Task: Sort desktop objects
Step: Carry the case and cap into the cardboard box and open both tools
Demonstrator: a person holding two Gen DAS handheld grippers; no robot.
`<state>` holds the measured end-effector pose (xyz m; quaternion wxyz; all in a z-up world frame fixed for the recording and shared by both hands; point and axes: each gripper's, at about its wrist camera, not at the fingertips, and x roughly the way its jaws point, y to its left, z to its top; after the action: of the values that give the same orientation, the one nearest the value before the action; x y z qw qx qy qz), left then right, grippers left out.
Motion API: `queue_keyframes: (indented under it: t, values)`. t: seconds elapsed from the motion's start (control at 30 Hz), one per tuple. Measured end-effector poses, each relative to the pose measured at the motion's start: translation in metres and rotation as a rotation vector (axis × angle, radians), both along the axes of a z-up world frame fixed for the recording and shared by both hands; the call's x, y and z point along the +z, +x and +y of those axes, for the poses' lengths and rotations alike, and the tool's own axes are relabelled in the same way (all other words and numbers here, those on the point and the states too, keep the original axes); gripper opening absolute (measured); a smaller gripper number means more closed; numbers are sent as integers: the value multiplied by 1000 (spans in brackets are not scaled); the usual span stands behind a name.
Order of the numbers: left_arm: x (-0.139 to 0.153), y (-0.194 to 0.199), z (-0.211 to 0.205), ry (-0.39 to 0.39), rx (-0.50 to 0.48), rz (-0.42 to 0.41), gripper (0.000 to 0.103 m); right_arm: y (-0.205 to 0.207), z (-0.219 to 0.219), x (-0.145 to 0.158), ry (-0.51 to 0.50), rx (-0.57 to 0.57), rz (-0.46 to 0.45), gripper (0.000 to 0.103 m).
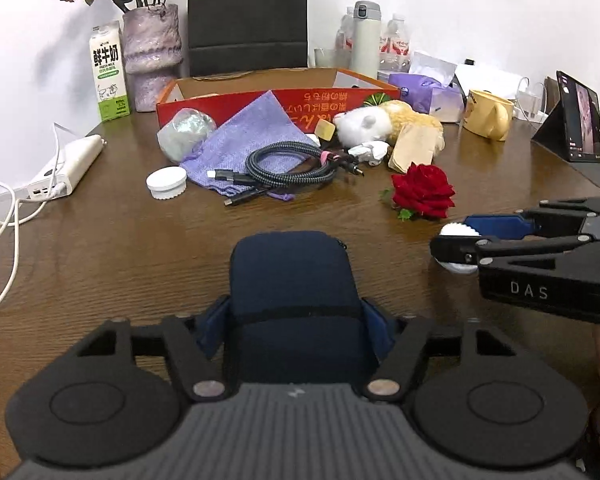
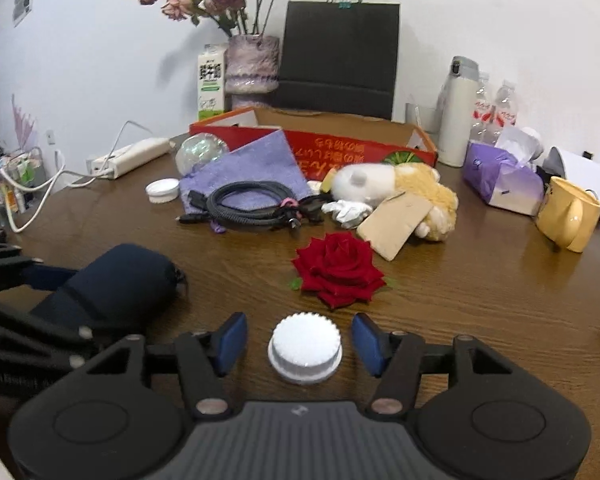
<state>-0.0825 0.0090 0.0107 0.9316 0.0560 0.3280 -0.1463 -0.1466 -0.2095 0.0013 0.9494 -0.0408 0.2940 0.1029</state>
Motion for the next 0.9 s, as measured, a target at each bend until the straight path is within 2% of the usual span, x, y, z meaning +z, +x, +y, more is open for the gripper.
queue_keyframes:
  t: [0.1,0.2,0.27,0.33,0.43,0.53,0.63,0.77,0.87,0.9]
  values:
    - [17,7,2,-47,6,-25,63,9,-6,6,45,-10,-24,34]
    - [49,31,5,-111,-27,-70,63,32,-18,29,121,-6,-90,34]
    - [78,67,2,-141,-53,-101,63,65,-31,49,150,11,-147,34]
    - [102,113,-6,-153,-55,-117,63,97,-48,74,138,24,-217,35]
    - [125,204,-31,-143,-38,-61,64,184,-51,103,112,17,-263,35]
    - [118,303,-64,-32,13,-25,64,292,-17,114,170,-8,-152,35]
    - [88,387,-75,36,87,107,64,400,3,109,199,-83,6,35]
    - [52,442,-74,62,122,219,65,501,16,75,163,-140,182,35]
    - [41,451,-69,49,124,236,70,522,28,52,54,-165,228,35]
    - [43,453,-68,37,111,235,76,527,26,48,29,-176,232,44]
